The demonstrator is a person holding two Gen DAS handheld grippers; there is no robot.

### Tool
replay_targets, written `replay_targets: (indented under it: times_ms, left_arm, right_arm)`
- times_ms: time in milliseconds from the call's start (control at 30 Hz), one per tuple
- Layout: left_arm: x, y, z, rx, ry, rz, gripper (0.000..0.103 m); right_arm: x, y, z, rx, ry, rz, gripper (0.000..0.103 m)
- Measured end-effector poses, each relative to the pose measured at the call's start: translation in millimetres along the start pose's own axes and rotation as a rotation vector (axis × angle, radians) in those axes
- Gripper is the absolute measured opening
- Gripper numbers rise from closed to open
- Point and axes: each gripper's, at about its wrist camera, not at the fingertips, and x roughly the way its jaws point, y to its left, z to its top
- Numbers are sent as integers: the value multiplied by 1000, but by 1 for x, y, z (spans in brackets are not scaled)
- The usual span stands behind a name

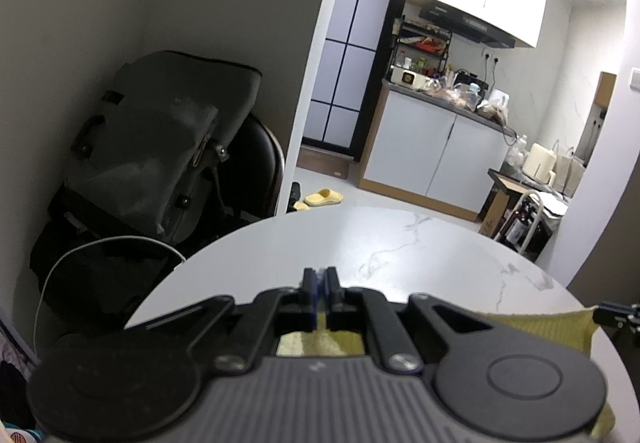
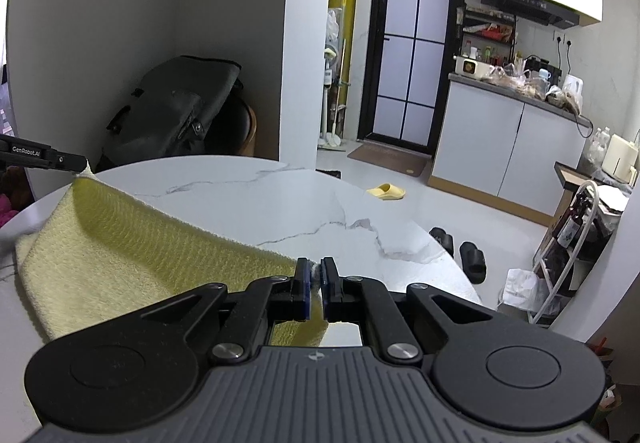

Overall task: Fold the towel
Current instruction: 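Carry the lifted towel edge over the towel with both grippers, then open both grippers and release the folded towel onto the table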

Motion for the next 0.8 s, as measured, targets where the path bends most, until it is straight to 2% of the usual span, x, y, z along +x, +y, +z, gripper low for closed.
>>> replay_targets:
  times_ms: [300,367,433,500,567,800]
  left_arm:
    - [0,17,-11,-23,38,44,21]
    - [-5,20,-14,-33,43,48,29]
    - [-8,22,-15,-39,34,46,40]
    - [-13,24,-17,-39,29,46,41]
    - [-15,24,-19,-33,38,42,41]
    - [-25,17,-36,2,72,27,39]
  right_arm:
    - [14,4,-1,7,26,-11,10]
    - [15,6,-1,4,31,-18,11]
    - [15,7,-2,7,33,-35,20]
    - [14,8,-2,13,27,-27,28]
    - [11,10,-3,14,24,-28,33]
    - [1,18,-7,10,34,-17,34]
